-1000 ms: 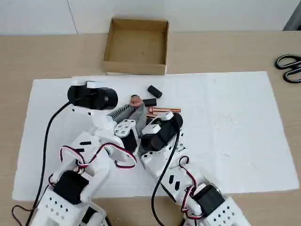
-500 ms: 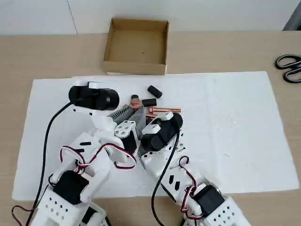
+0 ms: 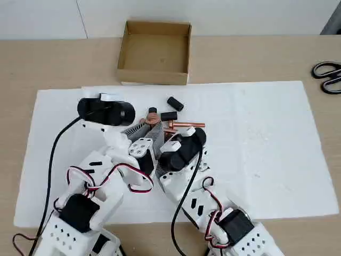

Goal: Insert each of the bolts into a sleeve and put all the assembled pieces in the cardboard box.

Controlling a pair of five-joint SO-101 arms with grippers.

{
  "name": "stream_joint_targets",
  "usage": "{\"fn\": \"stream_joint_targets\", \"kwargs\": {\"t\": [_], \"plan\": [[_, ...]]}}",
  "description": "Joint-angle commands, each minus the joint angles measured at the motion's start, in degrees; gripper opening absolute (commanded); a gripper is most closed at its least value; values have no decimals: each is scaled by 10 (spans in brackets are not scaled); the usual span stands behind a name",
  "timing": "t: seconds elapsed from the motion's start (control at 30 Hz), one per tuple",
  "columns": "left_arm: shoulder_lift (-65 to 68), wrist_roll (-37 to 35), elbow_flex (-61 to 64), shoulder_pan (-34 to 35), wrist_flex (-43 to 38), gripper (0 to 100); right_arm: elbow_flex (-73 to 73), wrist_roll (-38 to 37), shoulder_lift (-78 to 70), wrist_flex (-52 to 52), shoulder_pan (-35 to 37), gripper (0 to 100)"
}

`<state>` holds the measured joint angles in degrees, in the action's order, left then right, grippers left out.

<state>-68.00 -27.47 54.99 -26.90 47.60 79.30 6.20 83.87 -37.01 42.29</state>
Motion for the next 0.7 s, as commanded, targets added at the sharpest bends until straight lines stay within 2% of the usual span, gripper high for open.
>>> {"fn": "stream_joint_targets", "kwargs": {"t": [0.0,0.67], "plan": [[-11,11,-2,0,-9,6,-4,1,8,14,1,4],[-11,11,14,1,-44,6,-4,1,9,13,2,4]]}}
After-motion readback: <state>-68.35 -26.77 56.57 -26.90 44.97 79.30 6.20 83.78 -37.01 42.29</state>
